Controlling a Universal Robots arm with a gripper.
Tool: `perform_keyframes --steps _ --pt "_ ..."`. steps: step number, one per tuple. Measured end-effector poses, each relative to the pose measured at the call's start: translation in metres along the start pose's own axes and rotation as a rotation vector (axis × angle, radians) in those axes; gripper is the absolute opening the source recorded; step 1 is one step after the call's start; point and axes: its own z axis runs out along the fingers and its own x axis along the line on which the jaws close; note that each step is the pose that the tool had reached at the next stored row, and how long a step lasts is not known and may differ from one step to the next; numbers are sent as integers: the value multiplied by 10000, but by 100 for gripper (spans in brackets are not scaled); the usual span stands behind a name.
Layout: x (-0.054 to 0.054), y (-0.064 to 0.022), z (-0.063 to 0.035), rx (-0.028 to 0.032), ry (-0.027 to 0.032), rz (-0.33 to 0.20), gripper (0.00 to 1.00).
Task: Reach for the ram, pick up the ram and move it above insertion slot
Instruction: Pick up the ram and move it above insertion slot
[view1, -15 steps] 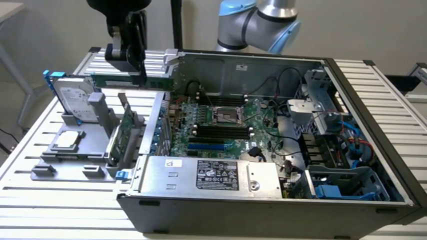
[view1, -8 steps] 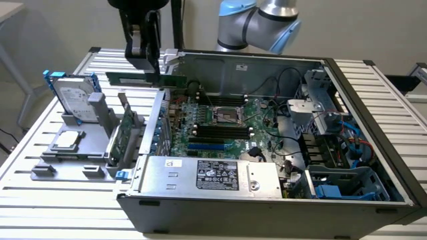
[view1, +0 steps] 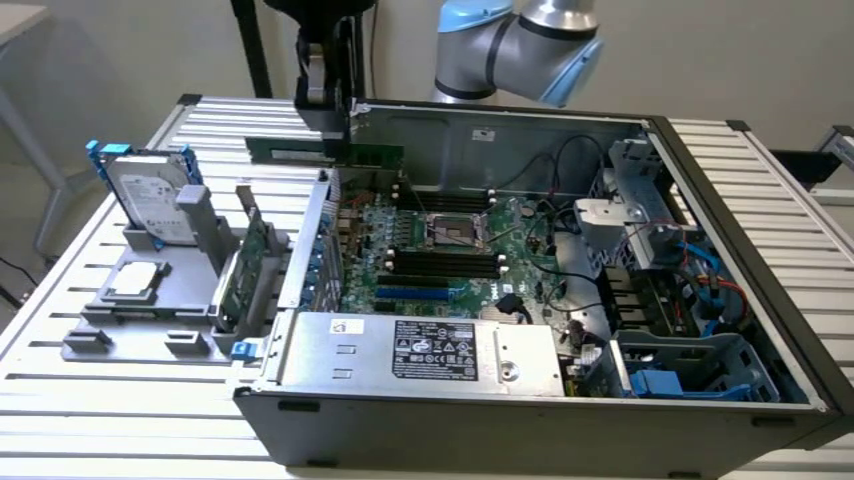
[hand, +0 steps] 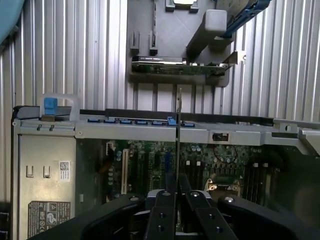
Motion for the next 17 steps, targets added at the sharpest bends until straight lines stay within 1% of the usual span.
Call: perform_keyframes --steps 8,17 --pt "-133 -239 6 0 -2 -1 13" --pt "-308 -505 21 0 -2 -1 13"
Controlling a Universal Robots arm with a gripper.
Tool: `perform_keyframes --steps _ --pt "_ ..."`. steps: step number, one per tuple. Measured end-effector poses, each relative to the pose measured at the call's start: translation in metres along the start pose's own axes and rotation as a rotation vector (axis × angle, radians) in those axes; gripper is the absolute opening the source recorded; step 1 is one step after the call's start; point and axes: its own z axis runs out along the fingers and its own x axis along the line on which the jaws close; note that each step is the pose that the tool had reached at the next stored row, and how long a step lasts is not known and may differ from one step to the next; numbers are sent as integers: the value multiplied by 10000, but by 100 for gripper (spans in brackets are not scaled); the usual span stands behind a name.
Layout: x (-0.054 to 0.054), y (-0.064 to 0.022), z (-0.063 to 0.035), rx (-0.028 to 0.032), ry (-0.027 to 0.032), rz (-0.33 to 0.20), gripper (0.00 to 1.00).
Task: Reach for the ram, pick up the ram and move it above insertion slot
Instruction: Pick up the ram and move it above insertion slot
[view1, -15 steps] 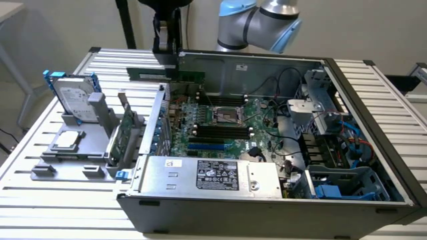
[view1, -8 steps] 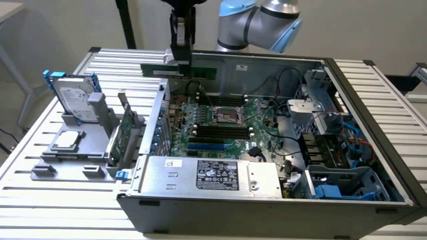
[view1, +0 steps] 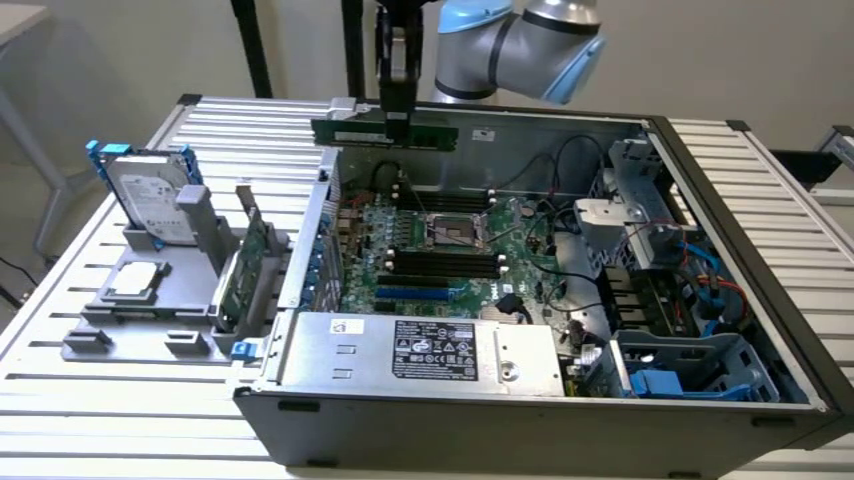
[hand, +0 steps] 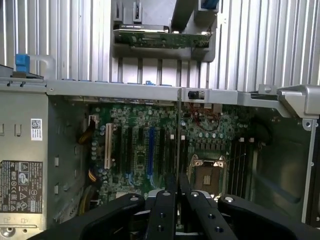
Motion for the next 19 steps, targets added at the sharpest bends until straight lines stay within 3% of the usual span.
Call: perform_keyframes --steps 6,19 --pt "-125 -216 46 -1 1 0 13" --pt "-382 -732 291 -1 1 0 13"
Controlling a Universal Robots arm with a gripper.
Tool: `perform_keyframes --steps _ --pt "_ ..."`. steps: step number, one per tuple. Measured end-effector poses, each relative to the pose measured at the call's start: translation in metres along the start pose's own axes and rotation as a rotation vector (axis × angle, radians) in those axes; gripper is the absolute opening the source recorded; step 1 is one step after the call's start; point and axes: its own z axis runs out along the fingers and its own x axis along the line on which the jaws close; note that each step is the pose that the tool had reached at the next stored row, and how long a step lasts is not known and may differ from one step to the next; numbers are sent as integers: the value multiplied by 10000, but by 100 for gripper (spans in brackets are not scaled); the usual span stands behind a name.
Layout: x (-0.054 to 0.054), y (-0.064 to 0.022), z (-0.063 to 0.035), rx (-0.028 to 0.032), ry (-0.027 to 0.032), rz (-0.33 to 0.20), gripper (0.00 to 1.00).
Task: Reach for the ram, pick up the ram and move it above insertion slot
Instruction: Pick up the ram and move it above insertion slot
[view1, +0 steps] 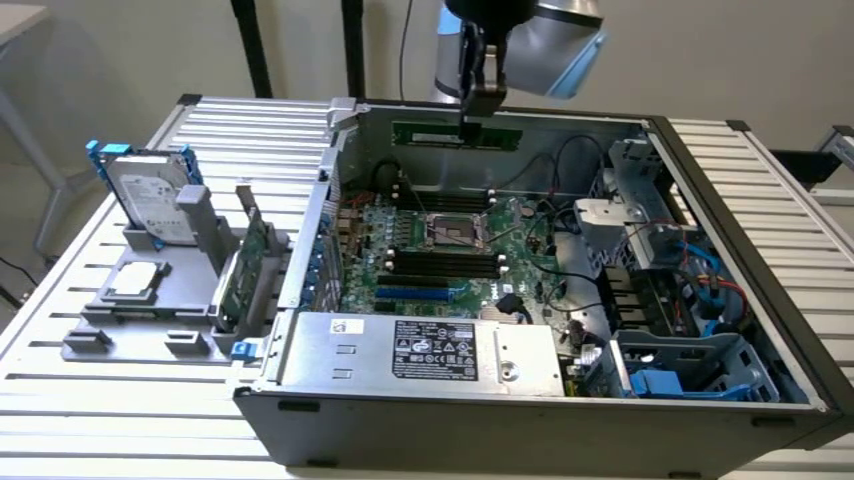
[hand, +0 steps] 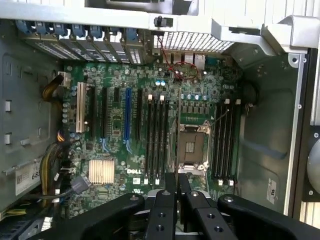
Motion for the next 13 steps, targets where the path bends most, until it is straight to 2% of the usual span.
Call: perform_keyframes --steps 4,13 --pt "-60 -89 50 3 -3 0 13" --pt "-66 -93 51 2 -2 0 13"
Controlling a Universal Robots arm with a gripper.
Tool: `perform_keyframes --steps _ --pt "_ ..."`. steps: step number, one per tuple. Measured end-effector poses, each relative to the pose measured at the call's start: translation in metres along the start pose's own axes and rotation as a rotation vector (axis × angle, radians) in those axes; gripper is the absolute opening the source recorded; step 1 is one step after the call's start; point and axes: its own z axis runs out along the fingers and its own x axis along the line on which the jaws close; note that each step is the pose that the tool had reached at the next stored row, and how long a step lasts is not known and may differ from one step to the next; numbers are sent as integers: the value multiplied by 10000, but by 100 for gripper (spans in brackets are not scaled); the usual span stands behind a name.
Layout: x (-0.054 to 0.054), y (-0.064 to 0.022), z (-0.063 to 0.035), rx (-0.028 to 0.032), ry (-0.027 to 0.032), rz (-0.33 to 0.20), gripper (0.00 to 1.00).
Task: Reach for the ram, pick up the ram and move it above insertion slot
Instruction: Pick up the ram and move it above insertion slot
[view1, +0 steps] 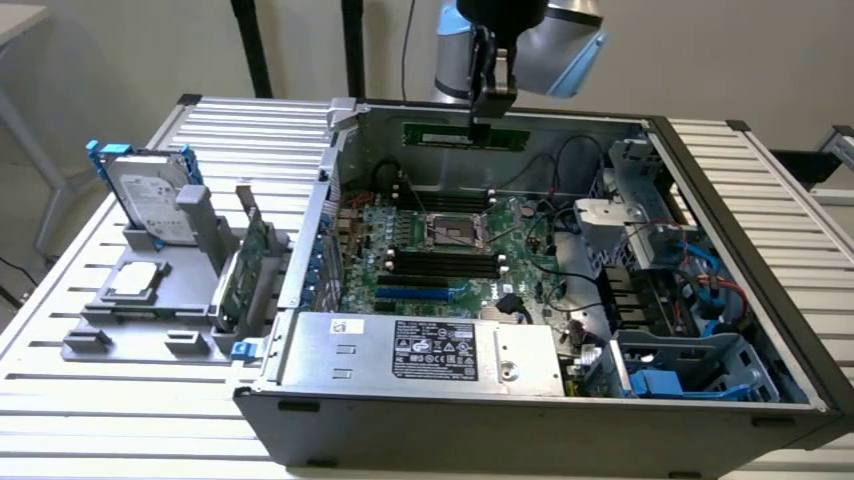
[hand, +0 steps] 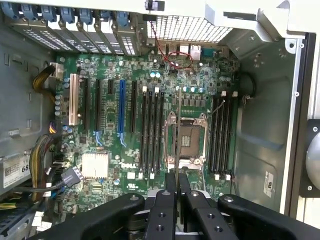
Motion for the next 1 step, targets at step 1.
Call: perform_keyframes --steps 1 --pt "0 0 0 0 -1 0 13"
